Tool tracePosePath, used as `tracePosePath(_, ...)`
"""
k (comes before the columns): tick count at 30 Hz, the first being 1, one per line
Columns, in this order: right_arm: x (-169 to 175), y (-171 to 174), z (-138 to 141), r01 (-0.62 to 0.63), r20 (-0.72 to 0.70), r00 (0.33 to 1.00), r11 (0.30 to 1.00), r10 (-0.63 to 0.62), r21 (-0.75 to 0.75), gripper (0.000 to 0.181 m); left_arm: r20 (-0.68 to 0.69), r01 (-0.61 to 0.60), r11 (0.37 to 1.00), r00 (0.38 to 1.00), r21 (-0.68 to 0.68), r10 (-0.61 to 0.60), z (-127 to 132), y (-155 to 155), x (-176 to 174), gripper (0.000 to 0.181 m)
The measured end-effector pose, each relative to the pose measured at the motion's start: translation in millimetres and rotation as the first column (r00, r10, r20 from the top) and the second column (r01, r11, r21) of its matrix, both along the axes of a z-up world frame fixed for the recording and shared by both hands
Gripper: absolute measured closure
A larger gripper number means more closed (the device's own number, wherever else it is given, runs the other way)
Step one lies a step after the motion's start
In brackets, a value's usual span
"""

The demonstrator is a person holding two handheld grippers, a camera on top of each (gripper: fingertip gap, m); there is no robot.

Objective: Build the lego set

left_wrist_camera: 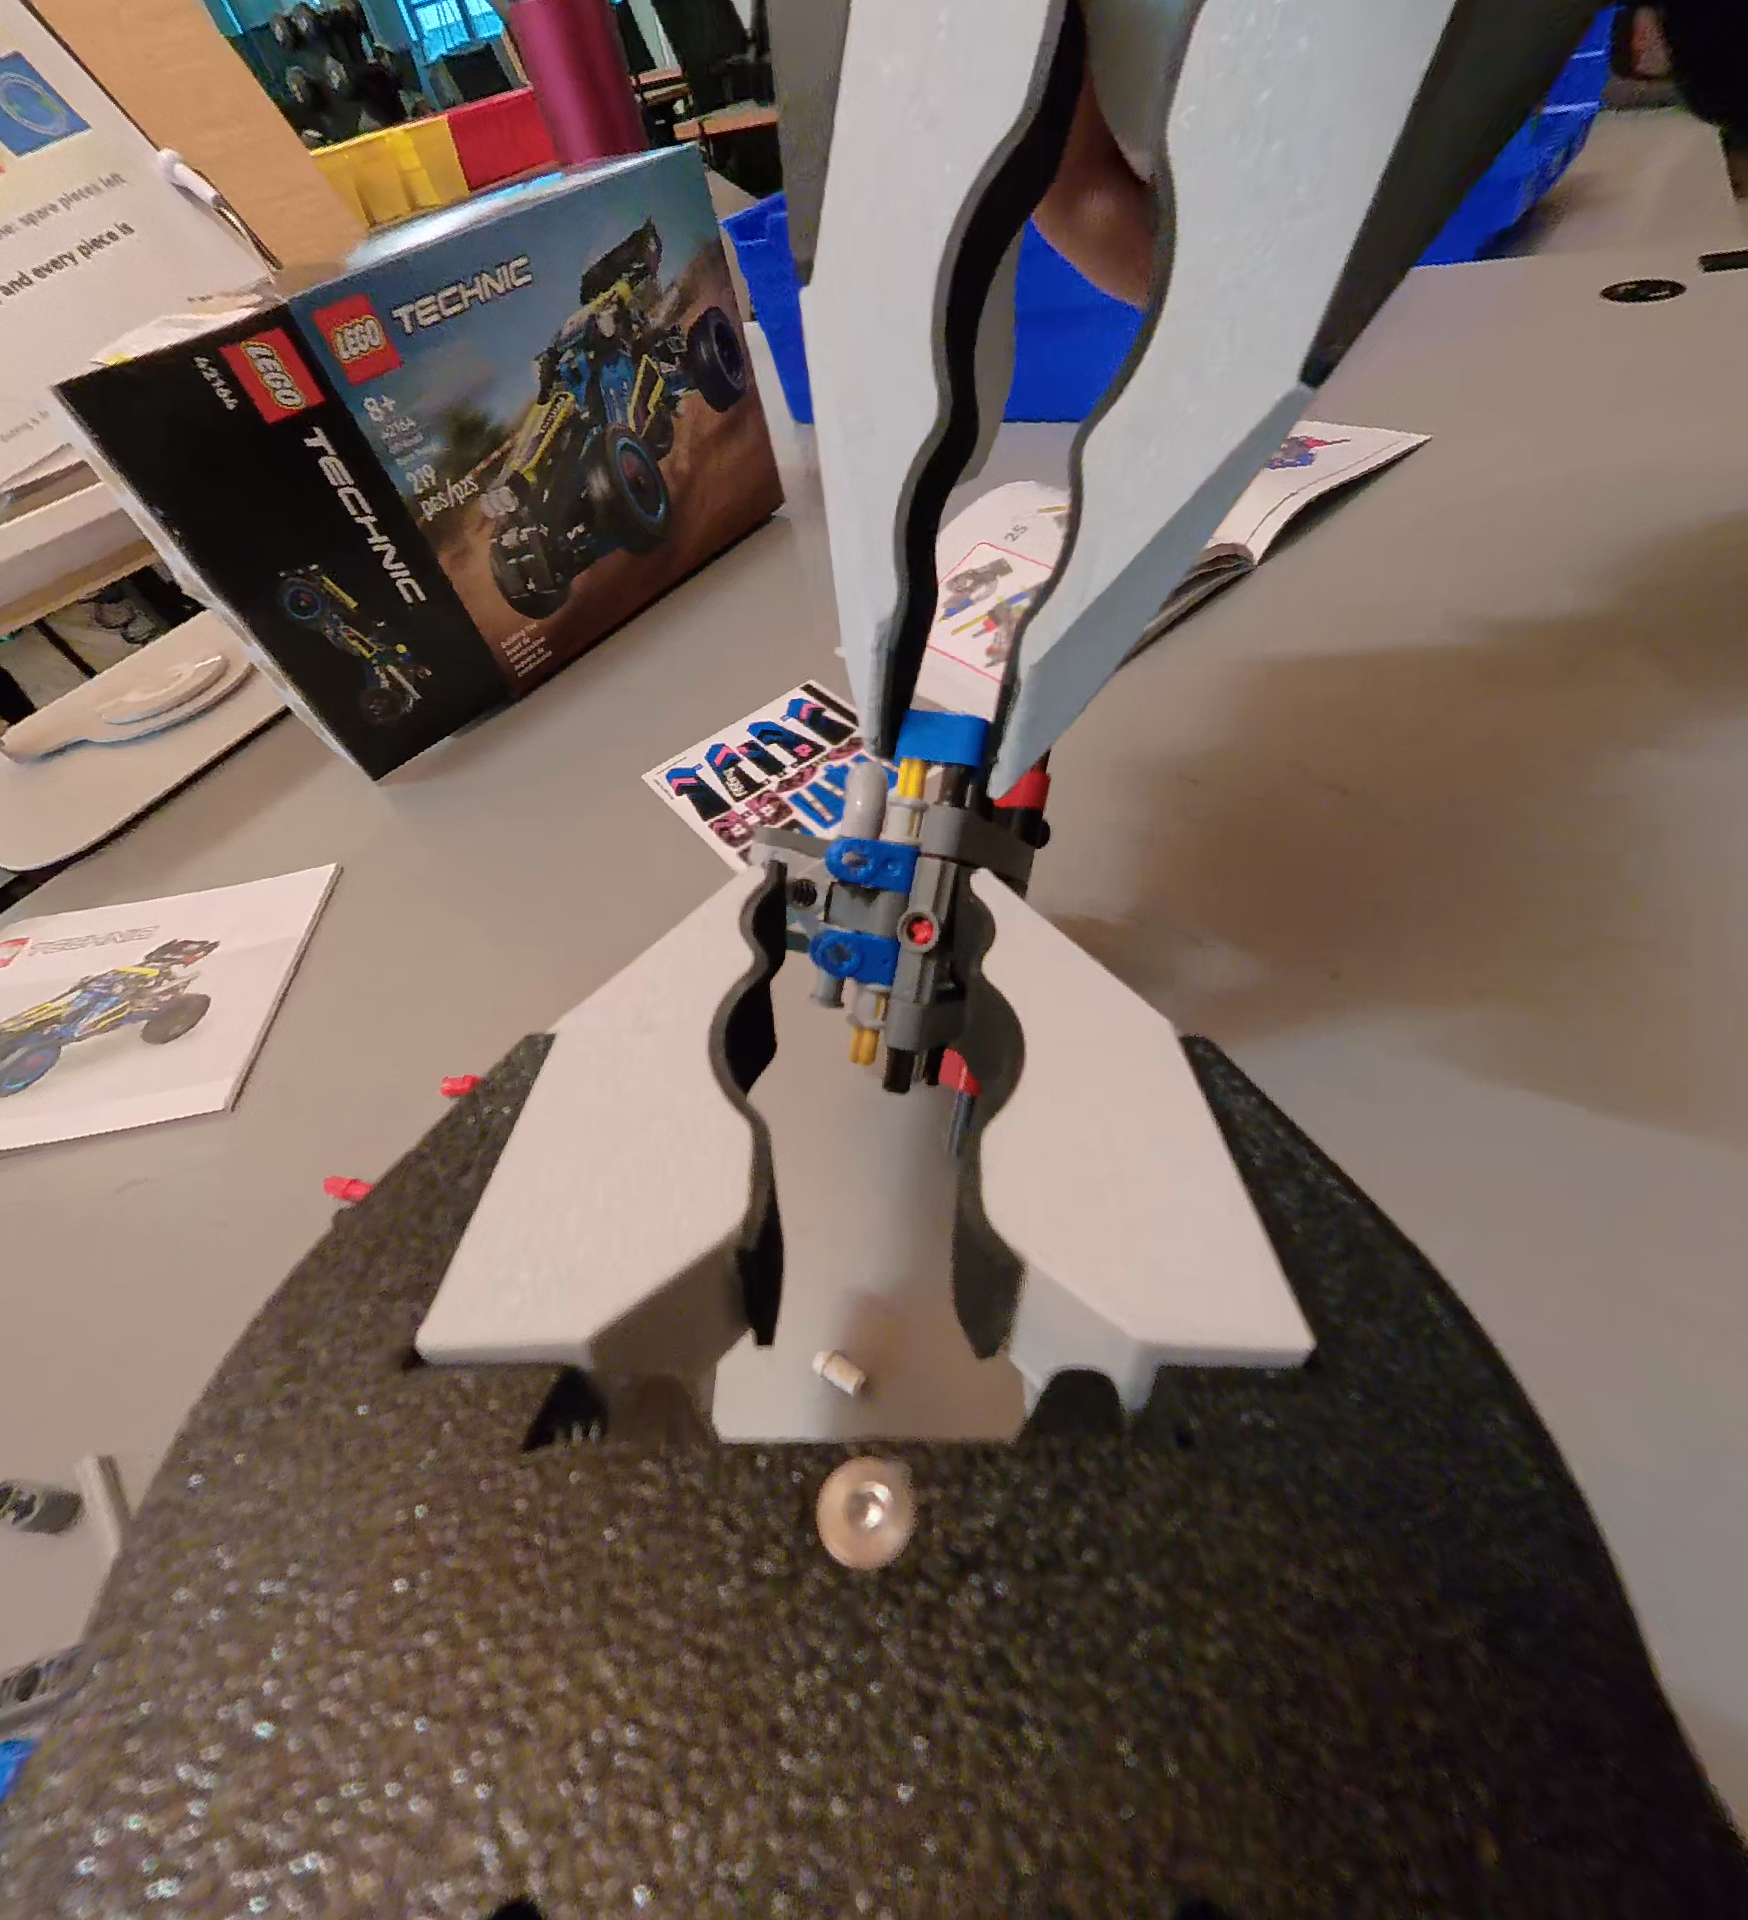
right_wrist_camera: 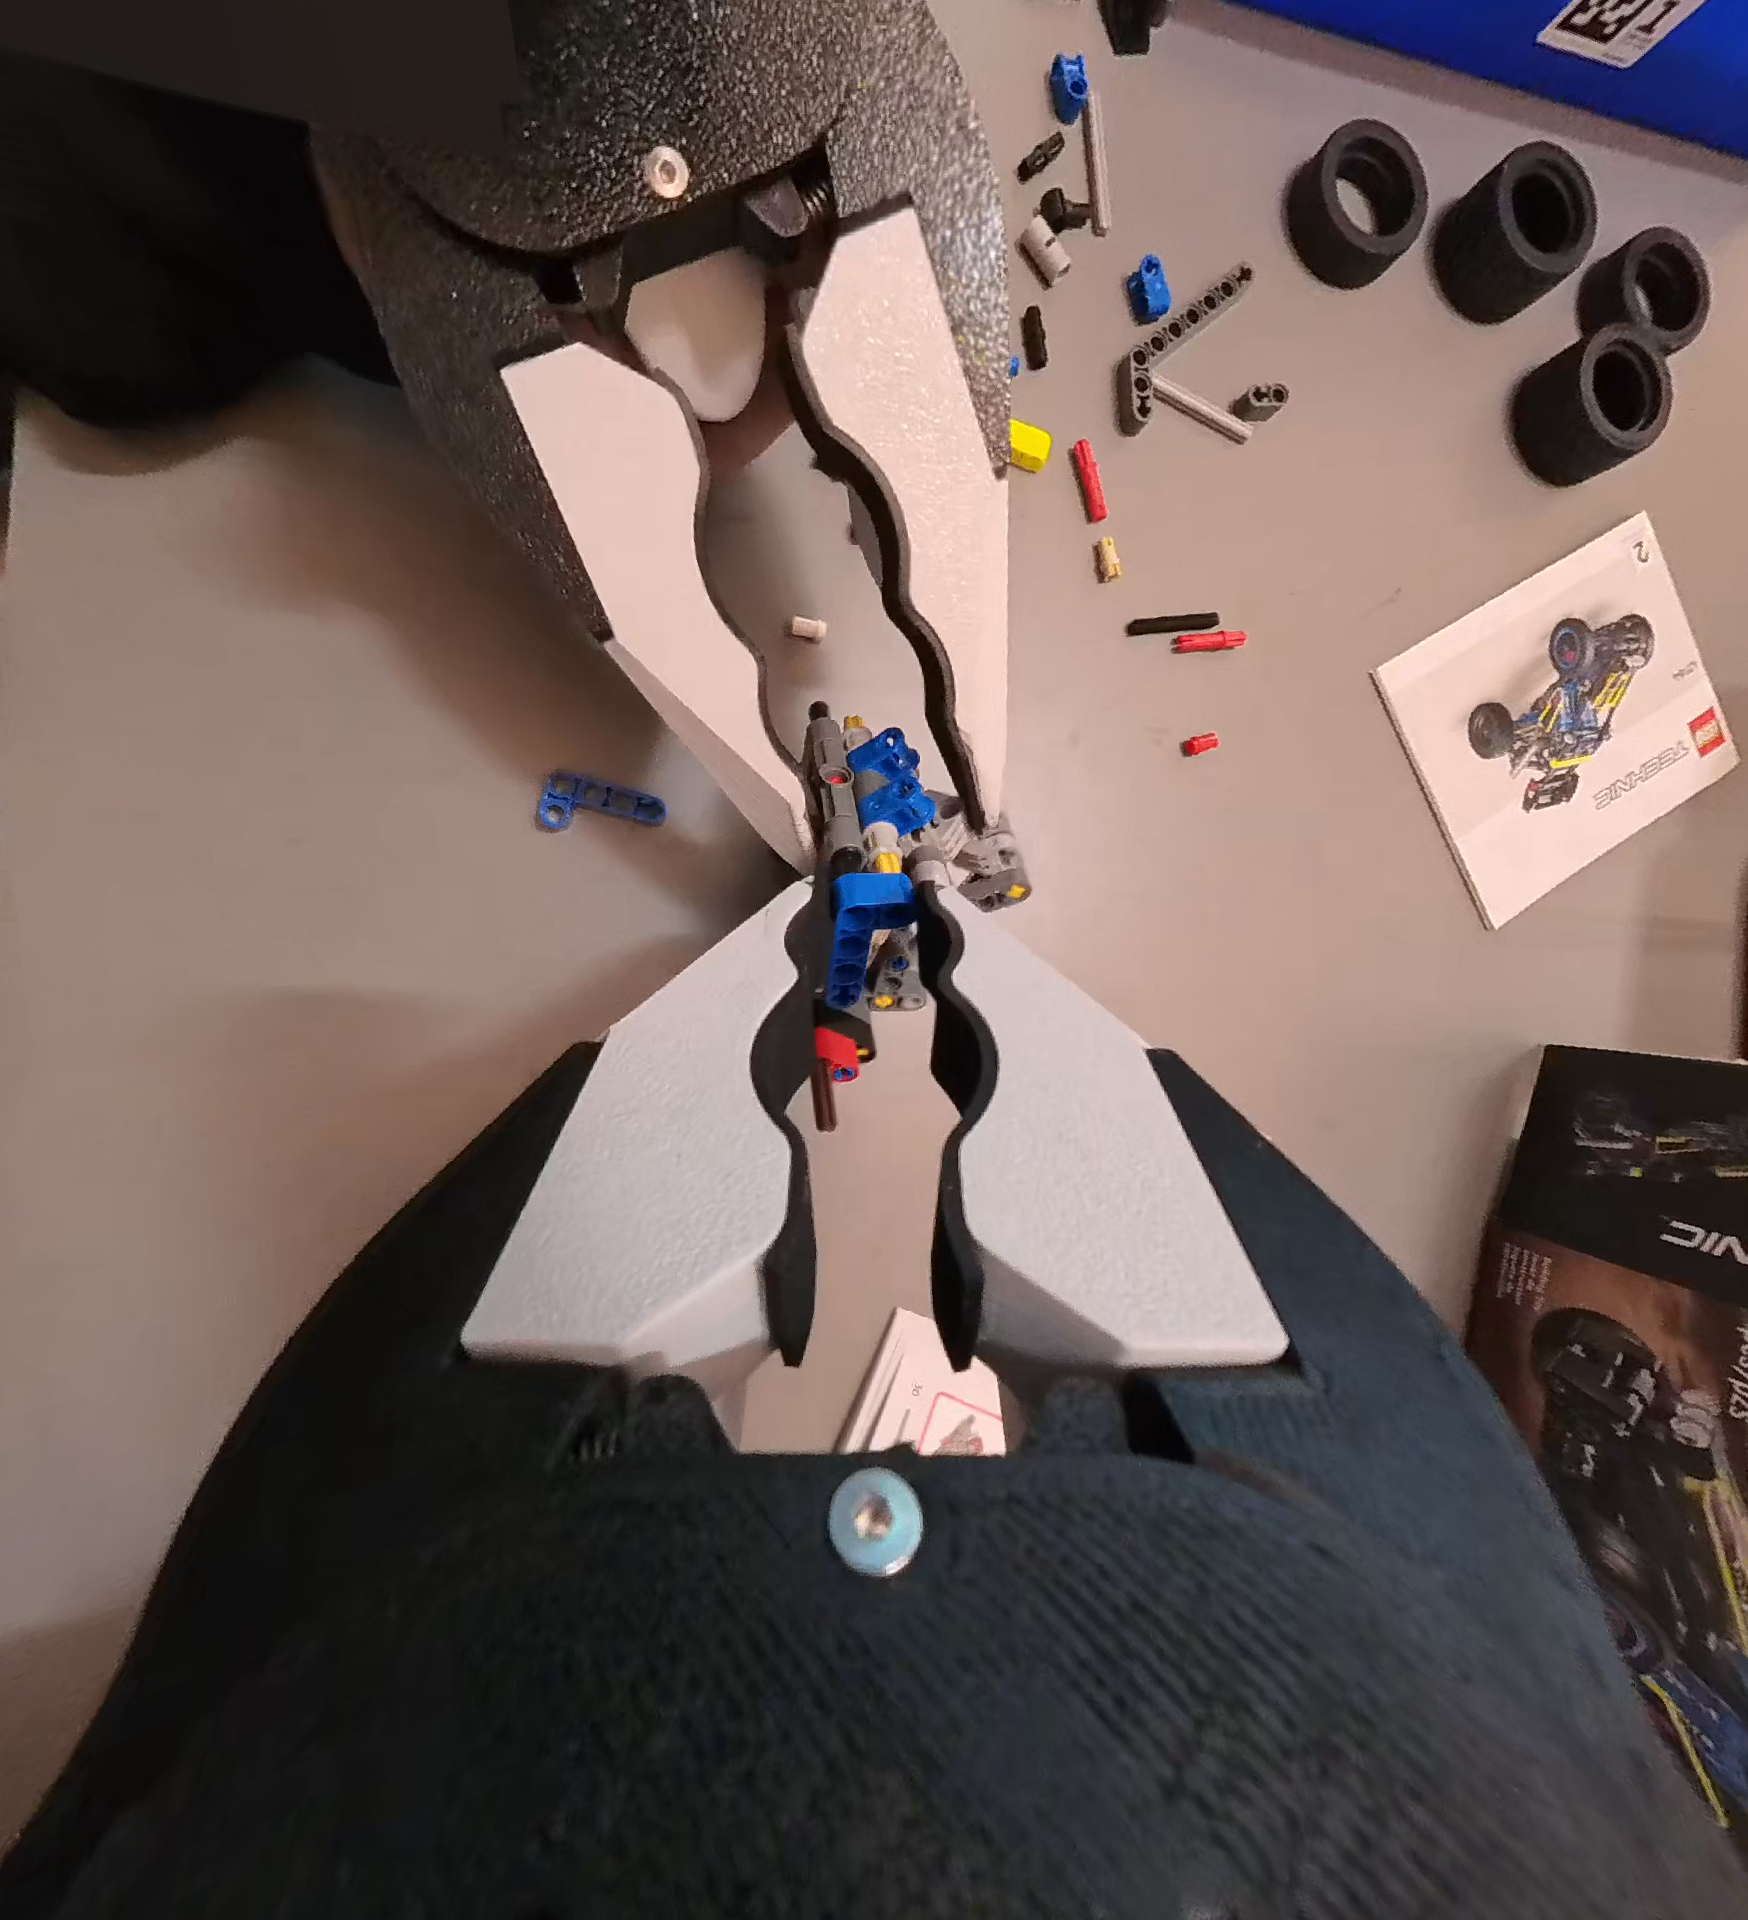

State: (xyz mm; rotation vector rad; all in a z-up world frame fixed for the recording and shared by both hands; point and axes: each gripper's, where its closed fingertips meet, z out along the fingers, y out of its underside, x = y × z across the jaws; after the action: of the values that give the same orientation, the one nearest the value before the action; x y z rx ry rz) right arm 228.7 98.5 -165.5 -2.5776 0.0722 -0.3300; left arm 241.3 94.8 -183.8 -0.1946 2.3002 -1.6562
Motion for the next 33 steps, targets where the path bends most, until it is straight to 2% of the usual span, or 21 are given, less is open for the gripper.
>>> tracePosePath(9,-4.3,-0.4,0.1,-0.001,0.033,0.999,1.0,0.001,0.001,0.167,-0.05,0.036,0.999,0.998,-0.006,-0.036,-0.8,0.4,-6.2,0.152)
tracePosePath(12,-0.1,-4.5,0.1,0.005,0.075,0.997,1.0,-0.003,-0.03,0.167,-0.076,0.081,0.996,0.994,-0.03,-0.083,1.7,1.1,-12.5,0.141)
tracePosePath(16,-2.4,1.0,-0.7,-0.009,0.073,0.997,1.0,0.011,-0.021,0.167,-0.073,0.069,0.995,0.995,-0.067,-0.074,7.2,0.9,-11.0,0.155)
tracePosePath(22,0.0,1.6,0.6,-0.014,0.065,0.998,1.0,0.015,-0.014,0.167,-0.061,0.029,1.0,0.998,0.0,-0.029,-1.9,-1.4,-5.7,0.156)
tracePosePath(26,0.9,1.7,-0.4,-0.027,0.07,0.997,0.999,0.029,-0.033,0.167,-0.057,0.025,1.0,0.998,-0.015,-0.026,0.4,1.4,-4.9,0.162)
tracePosePath(31,2.8,1.3,1.1,-0.024,0.032,0.999,1.0,0.023,0.016,0.167,-0.197,-0.053,0.999,0.979,-0.005,0.051,0.3,17.3,5.4,0.139)
tracePosePath(33,5.1,1.9,0.4,-0.026,0.024,0.999,0.999,0.026,0.031,0.167,-0.264,-0.079,0.997,0.961,0.017,0.081,0.7,24.4,6.7,0.138)
